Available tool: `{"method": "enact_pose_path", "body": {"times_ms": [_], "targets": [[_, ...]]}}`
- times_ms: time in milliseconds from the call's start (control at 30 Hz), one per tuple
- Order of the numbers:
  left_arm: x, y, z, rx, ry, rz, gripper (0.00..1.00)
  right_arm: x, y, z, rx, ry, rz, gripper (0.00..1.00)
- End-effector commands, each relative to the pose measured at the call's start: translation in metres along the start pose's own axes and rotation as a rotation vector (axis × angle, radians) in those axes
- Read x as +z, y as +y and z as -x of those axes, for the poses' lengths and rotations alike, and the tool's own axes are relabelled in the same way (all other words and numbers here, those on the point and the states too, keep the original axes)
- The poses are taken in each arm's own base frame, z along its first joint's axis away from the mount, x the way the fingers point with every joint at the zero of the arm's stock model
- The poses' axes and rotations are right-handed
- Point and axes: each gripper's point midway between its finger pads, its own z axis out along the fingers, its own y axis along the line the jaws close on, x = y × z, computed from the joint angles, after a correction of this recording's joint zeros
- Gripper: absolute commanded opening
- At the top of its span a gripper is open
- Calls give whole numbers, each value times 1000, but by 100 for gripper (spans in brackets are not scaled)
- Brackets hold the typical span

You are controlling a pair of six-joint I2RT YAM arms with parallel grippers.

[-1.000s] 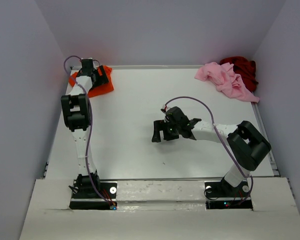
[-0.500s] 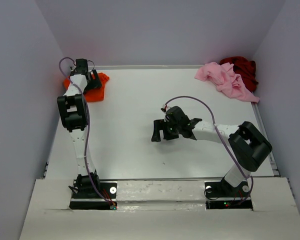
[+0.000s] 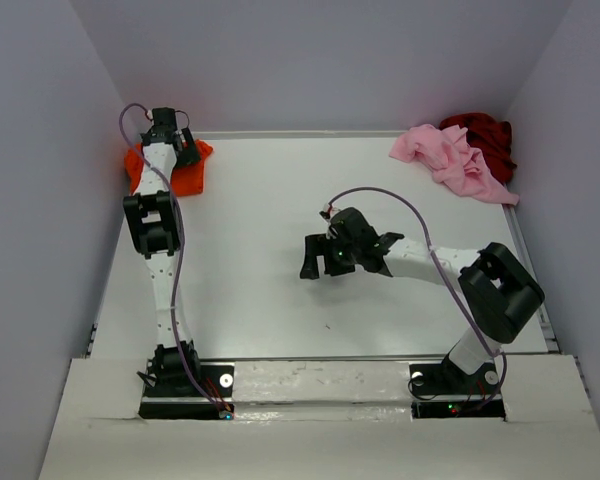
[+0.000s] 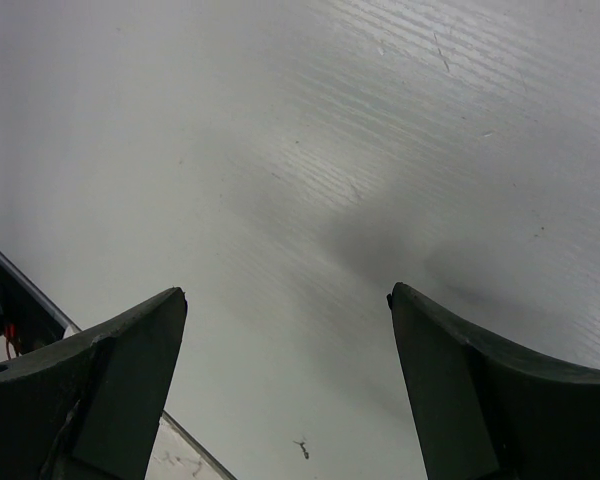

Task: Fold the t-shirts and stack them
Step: Neatly place the folded tshirt to the corner

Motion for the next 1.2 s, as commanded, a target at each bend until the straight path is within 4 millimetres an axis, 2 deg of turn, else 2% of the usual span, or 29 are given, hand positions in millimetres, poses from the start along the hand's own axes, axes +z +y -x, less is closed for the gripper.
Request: {"method": "enact_pose_path", "body": {"times_ms": [0, 333, 667, 833, 1000, 1167], "targets": [[4, -3, 18, 5, -47, -29, 99, -5, 19, 20, -24, -41, 35, 88], [27, -9, 16, -4, -55, -90, 99, 2, 12, 12, -21, -4, 18, 88], [25, -21, 41, -40, -130, -179, 99, -2, 14, 13, -16, -5, 18, 88], [12, -24, 57, -45, -172, -189, 99, 4, 10, 6, -15, 19, 12, 88], [-19, -19, 90, -52, -249, -180, 99, 2, 5, 1, -15, 23, -1, 88], [-36, -12, 97, -59, -259, -170, 99, -5, 9, -1, -25, 11, 10, 89]]}}
